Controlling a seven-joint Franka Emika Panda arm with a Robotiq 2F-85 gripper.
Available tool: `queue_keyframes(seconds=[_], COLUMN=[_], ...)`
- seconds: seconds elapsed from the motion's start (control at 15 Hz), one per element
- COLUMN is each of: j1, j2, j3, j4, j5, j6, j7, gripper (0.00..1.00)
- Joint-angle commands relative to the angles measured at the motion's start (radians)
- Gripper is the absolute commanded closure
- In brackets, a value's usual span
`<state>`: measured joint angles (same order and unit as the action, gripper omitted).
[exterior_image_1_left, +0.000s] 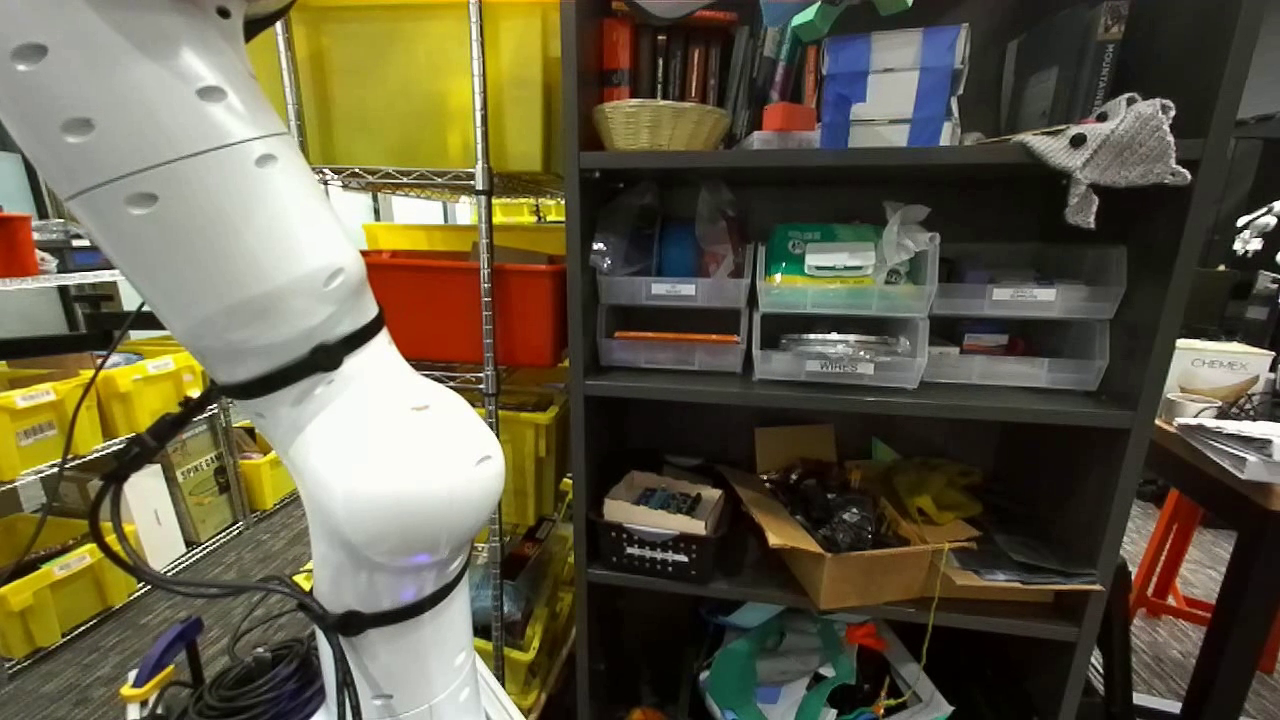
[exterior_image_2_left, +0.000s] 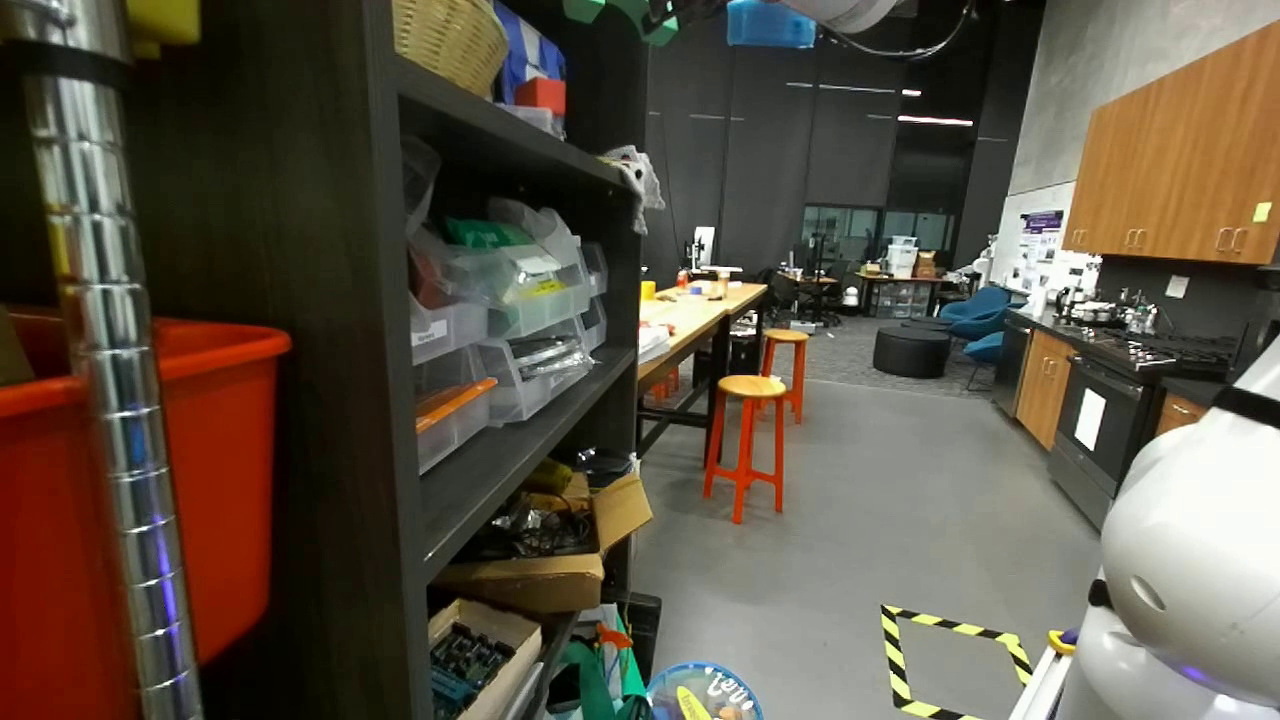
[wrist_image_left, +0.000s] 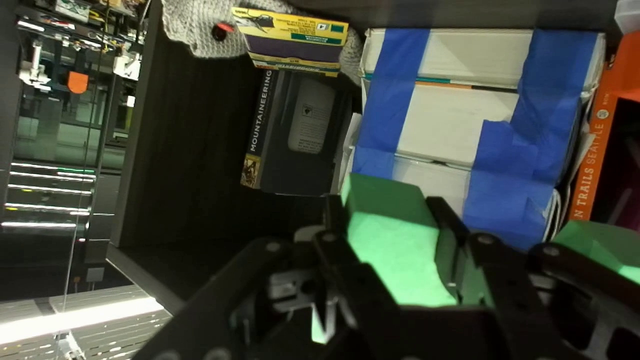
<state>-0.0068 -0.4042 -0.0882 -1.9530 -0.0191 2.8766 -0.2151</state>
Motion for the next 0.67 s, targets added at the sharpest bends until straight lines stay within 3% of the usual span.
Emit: queue_keyframes(seconds=[0.0,0.6], j1=[-0.016,-0.011], j2=[-0.022,-0.025], j3=[0.011,0.003], j4=[-0.058,-0.096], j5=[-0.022,-0.027], j6=[0.037,0.057], j7=[0.038,0.026], gripper=[0.82,0.82])
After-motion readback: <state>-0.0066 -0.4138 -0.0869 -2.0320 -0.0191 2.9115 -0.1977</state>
